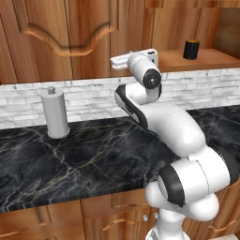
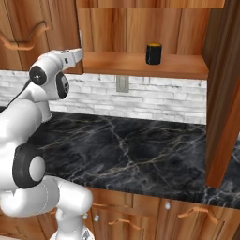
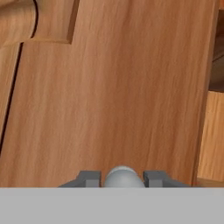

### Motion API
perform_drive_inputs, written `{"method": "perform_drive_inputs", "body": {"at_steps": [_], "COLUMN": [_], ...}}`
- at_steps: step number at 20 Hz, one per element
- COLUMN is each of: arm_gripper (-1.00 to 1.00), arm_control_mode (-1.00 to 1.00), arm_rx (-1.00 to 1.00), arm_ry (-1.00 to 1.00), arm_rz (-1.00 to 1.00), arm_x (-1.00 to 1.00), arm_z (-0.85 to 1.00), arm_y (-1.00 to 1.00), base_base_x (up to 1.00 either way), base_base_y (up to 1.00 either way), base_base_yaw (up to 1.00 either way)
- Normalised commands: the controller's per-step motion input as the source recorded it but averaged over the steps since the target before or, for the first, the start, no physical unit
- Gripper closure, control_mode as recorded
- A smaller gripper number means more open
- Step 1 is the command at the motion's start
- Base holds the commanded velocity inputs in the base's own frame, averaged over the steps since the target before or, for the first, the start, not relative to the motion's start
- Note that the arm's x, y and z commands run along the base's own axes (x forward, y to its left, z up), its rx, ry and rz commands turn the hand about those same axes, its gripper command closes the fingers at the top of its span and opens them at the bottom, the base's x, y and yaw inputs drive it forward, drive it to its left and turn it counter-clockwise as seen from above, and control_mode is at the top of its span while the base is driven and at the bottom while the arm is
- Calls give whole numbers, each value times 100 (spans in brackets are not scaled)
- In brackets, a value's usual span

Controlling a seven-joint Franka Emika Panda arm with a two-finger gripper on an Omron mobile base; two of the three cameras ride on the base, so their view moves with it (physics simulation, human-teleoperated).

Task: Open the cabinet directly in front. Then move the liquor and the mug to the dining counter with the candle on it.

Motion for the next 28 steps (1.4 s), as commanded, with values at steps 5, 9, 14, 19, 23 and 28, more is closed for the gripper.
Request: {"method": "perform_drive_inputs", "body": {"at_steps": [5,9,14,19,23,28], "arm_gripper": [100,100,100,100,100,100], "arm_control_mode": [-100,-100,-100,-100,-100,-100], "arm_rx": [-1,-6,-10,-12,-7,-5], "arm_ry": [5,15,30,17,0,0], "arm_rz": [2,2,0,0,0,0], "arm_x": [-78,-100,-100,-100,-100,-87], "arm_z": [0,0,0,-18,-49,-43], "arm_y": [0,2,19,40,56,44], "base_base_x": [0,0,0,0,0,0], "base_base_y": [0,0,0,0,0,0], "base_base_yaw": [0,0,0,0,0,0]}}
